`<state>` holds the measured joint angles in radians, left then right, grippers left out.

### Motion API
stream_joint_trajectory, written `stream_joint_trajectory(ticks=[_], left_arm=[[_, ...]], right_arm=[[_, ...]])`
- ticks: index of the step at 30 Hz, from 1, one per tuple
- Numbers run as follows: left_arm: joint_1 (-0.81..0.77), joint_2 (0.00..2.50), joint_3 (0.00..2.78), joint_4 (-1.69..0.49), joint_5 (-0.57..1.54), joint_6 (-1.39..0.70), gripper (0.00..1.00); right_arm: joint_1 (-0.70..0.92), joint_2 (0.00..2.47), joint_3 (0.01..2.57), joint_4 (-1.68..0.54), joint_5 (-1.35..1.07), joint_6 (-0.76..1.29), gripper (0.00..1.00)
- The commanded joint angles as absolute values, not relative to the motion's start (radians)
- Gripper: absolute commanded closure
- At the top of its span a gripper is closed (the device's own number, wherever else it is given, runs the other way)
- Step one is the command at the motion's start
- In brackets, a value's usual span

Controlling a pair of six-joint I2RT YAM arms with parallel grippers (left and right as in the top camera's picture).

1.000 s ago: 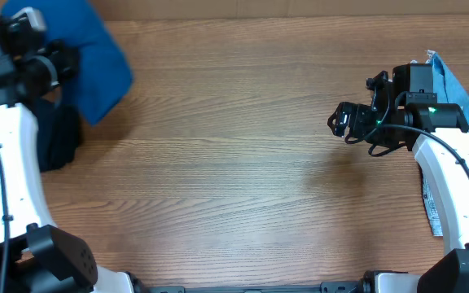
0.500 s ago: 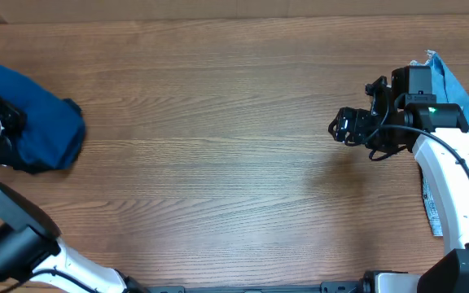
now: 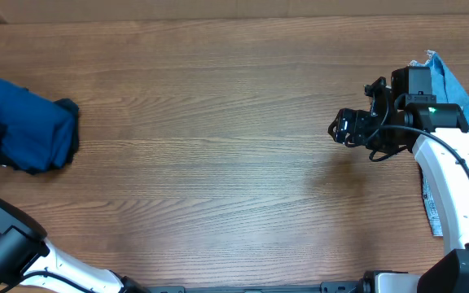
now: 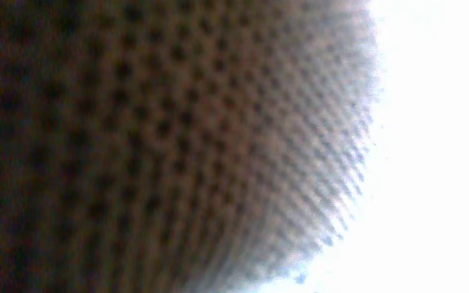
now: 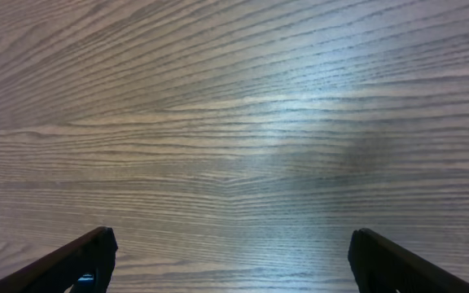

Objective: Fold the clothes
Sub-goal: 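Lower the teal shirt onto the left pile and release the left gripper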

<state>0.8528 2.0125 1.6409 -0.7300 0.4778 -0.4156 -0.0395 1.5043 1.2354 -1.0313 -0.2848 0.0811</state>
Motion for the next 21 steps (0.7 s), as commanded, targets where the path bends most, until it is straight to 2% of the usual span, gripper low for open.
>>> stream_joint_trajectory(ticks=[1,5,6,7,8,9,11,16,21], left_arm=[[0.857,1.956,1.658,-0.684,0.53,-0.546,0.96],[0.836,1.956,1.658,-0.654,0.517,-0.646,0.96],[0.829,1.956,1.658,-0.661,0.515,-0.647,0.91],[0.818,1.956,1.658,-0.685,0.515,-0.638,0.65],[0.81,1.956,1.658,-0.704,0.517,-0.628,0.48],[0.801,1.956,1.658,-0.738,0.524,-0.603,0.24],[0.791,1.956,1.658,-0.805,0.541,-0.513,0.0],[0.814,1.897,1.658,-0.961,0.506,-0.323,0.0],[0.85,1.613,1.667,-0.965,0.336,-0.257,0.0]], right_arm=[[-0.041,1.475,1.253,-1.024,-0.29,0.073,0.05],[-0.041,1.475,1.253,-1.023,-0.289,0.073,0.04],[-0.041,1.475,1.253,-1.023,-0.289,0.073,0.05],[-0.041,1.475,1.253,-1.022,-0.289,0.073,0.05],[-0.041,1.475,1.253,-1.021,-0.29,0.073,0.05],[-0.041,1.475,1.253,-1.02,-0.29,0.073,0.05],[-0.041,1.475,1.253,-1.02,-0.29,0.073,0.05],[-0.041,1.475,1.253,-1.026,-0.29,0.07,0.05],[-0.041,1.475,1.253,-1.023,-0.29,0.07,0.05]])
